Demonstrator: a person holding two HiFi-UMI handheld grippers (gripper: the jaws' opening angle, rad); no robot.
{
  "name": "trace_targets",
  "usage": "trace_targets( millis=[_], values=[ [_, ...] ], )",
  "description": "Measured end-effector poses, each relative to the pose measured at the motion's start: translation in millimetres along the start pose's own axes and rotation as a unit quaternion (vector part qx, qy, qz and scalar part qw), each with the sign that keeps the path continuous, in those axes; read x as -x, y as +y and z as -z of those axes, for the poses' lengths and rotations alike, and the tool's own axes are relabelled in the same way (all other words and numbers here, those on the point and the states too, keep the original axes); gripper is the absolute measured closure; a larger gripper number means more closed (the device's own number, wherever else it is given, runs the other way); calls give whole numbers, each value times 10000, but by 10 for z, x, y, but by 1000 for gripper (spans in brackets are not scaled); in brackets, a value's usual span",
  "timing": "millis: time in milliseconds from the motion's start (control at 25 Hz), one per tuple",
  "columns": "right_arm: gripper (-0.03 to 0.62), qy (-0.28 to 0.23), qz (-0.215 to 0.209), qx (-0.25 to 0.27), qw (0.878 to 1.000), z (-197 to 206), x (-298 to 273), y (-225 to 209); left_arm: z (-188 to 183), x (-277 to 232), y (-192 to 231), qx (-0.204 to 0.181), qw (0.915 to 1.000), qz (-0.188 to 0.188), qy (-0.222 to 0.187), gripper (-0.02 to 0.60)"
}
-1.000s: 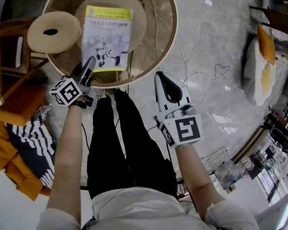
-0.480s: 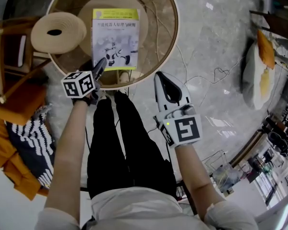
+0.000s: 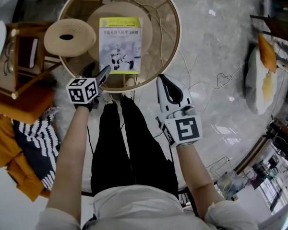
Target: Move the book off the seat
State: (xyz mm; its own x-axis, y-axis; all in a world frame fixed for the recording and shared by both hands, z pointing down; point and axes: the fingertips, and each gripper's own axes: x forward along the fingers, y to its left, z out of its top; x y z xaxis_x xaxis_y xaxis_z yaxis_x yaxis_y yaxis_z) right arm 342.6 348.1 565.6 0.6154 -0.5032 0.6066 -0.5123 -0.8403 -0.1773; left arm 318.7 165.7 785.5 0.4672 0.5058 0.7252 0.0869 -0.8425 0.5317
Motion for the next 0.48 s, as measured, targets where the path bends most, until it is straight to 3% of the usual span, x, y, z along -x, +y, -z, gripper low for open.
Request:
trace_targets(
  millis=[480],
  values=[
    [574, -293, 62, 145, 9994, -393, 316, 293, -258, 436, -251, -370, 9991, 31, -182, 261]
  ],
)
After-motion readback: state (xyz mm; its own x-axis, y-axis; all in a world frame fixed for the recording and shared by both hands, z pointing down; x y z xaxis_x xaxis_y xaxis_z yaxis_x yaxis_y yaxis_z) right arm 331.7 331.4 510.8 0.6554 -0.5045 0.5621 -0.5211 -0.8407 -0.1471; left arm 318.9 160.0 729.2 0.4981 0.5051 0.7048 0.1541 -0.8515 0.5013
